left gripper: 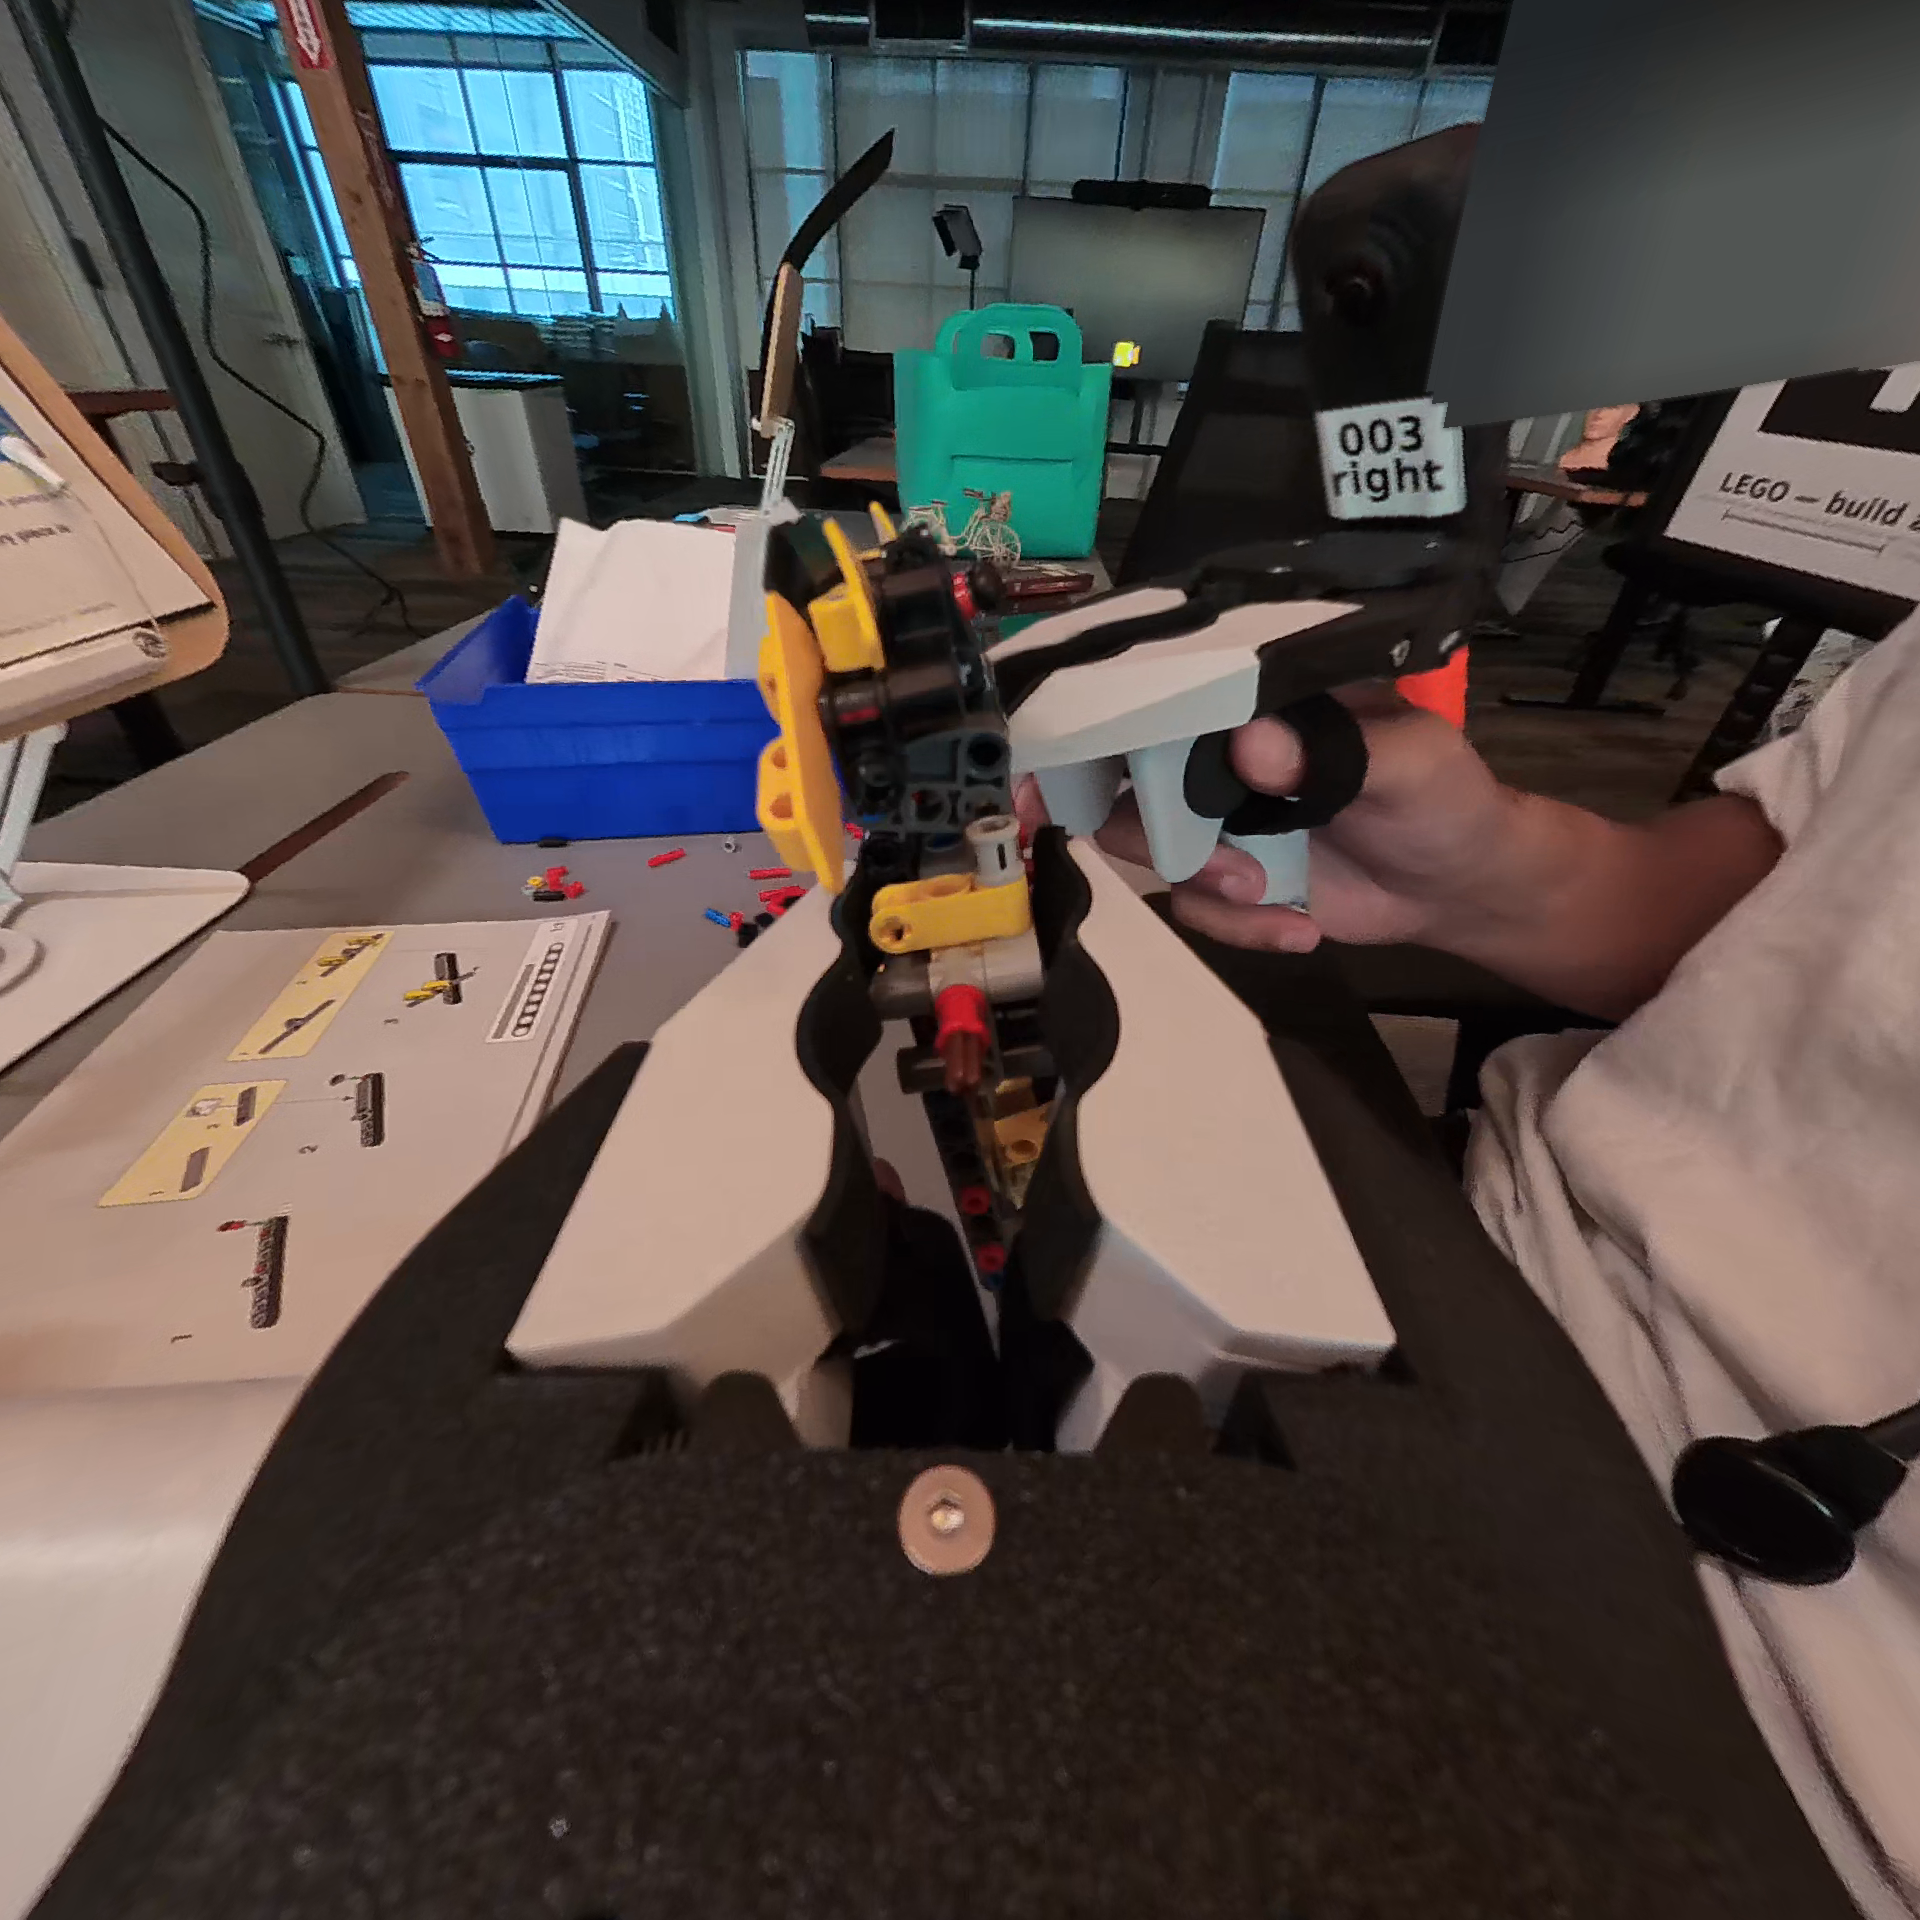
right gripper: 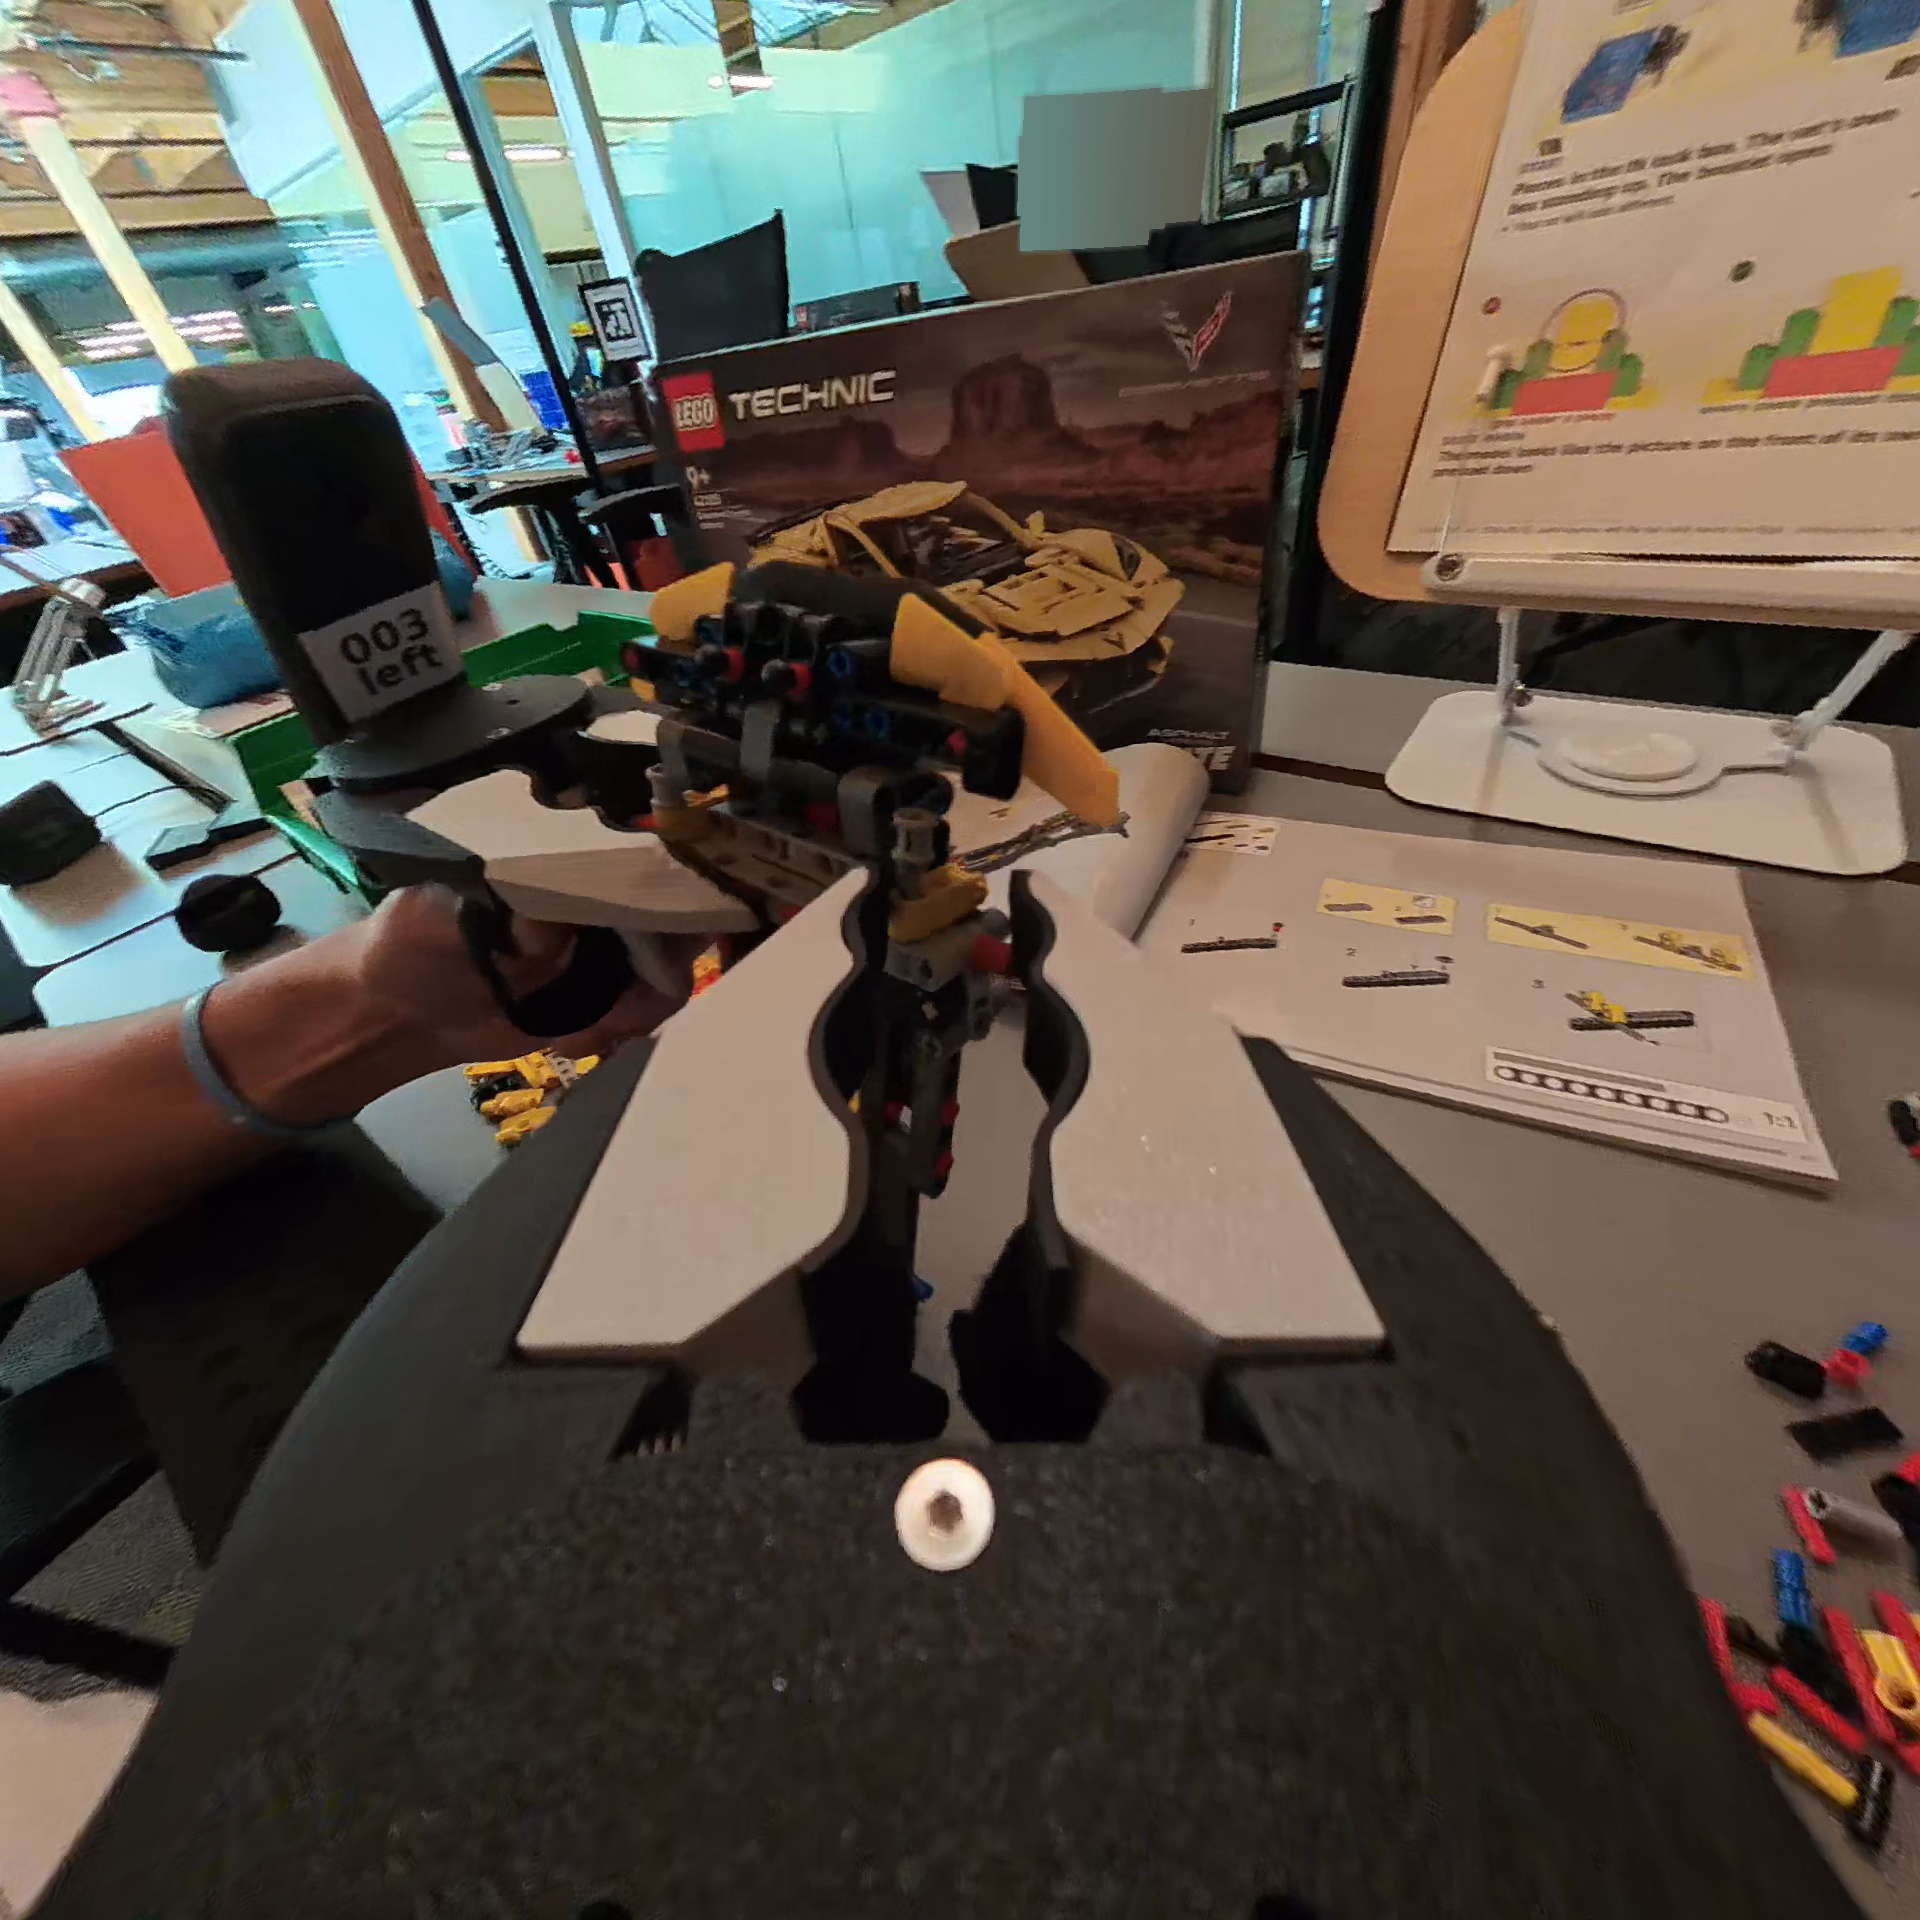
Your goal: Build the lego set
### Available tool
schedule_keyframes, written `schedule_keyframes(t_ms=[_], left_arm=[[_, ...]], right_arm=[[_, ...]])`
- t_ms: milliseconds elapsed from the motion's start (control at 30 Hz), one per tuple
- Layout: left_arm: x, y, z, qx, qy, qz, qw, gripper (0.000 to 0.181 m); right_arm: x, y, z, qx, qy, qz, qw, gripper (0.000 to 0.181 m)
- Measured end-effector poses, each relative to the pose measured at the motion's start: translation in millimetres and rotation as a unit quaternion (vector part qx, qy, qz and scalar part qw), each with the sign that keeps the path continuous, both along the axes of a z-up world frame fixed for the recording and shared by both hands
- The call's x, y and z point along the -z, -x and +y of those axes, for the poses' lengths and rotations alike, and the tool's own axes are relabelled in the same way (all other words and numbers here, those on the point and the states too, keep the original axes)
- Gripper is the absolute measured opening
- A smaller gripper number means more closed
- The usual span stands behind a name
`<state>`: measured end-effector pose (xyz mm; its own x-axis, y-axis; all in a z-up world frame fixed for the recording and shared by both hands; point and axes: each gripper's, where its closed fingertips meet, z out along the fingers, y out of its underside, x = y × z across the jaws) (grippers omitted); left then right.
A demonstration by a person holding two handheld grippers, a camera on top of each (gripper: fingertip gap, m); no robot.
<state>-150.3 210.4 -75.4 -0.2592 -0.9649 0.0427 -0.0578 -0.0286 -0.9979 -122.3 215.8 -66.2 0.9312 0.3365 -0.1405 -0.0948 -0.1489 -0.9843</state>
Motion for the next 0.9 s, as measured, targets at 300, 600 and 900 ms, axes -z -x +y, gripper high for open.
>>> schedule_keyframes(t_ms=[300, 600, 900], left_arm=[[-1, 4, -5, 0.016, -0.008, -0.012, 1.0, 0.027], [-1, 6, -5, 0.026, -0.01, -0.019, 0.999, 0.026], [-2, 7, -9, 0.036, -0.016, -0.02, 0.999, 0.027]], right_arm=[[-3, 8, -7, -0.007, -0.021, 0.022, 1.0, 0.013], [-1, 2, -6, 0.036, -0.008, -0.037, 0.999, 0.029], [-1, 11, -12, -0.017, -0.001, -0.005, 1.0, 0.017]])
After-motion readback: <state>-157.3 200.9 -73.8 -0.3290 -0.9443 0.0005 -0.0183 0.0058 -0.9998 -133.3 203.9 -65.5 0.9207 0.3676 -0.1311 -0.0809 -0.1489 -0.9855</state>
